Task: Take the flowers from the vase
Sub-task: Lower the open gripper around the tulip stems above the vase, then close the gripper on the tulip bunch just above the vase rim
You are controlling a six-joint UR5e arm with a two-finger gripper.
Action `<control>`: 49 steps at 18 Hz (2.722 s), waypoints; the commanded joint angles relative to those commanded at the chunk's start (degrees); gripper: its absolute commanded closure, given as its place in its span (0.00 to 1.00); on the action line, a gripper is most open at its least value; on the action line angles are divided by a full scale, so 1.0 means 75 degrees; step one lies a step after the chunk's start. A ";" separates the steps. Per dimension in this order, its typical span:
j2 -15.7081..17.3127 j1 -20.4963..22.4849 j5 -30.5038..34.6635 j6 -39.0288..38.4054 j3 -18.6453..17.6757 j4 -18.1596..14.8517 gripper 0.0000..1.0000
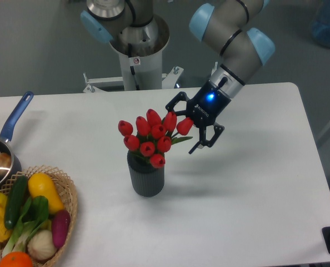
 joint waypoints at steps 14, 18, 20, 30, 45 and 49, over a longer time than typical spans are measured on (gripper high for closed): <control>-0.0141 -0.0352 -0.0727 0.0094 0.0047 0.0105 0.00; -0.0152 -0.0422 -0.0738 0.0094 0.0058 0.0105 0.00; -0.0245 -0.0516 -0.0785 0.0094 0.0082 0.0117 0.00; -0.0410 -0.0868 -0.0972 0.0117 0.0105 0.0398 0.00; -0.0469 -0.0833 -0.1102 0.0117 0.0094 0.0398 0.26; -0.0469 -0.0763 -0.1195 0.0222 0.0070 0.0398 0.29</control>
